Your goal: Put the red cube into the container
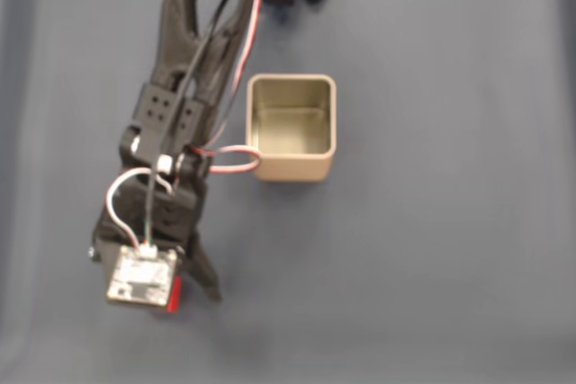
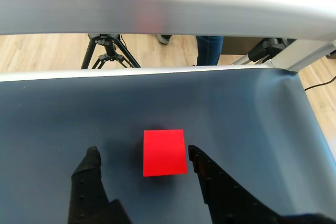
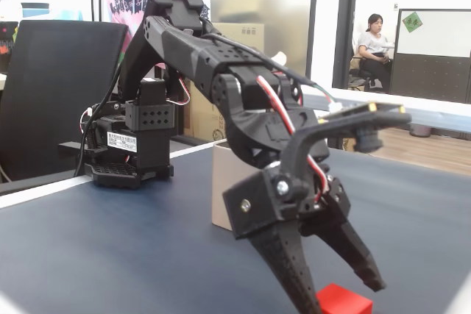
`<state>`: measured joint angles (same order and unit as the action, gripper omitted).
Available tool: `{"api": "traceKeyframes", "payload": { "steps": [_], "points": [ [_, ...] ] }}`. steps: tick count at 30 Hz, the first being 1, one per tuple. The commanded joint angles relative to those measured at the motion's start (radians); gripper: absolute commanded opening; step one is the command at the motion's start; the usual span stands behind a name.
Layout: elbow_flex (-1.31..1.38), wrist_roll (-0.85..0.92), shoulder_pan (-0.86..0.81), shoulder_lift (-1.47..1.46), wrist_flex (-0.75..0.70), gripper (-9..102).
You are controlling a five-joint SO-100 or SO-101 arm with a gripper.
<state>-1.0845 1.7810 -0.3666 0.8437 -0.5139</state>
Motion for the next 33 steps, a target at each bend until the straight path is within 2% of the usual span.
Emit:
{"api": "traceKeyframes", "payload": {
  "steps": [1, 9, 22, 33],
  "points": [
    [0.054, -0.015, 0.012, 0.015, 0.02, 38],
    [0.052, -0.021, 0.018, 0.015, 0.02, 34],
    [0.04, -0.011, 0.02, 0.026, 0.012, 5],
    [0.009, -0.043, 0.026, 0.104, -0.052, 2]
  ]
}}
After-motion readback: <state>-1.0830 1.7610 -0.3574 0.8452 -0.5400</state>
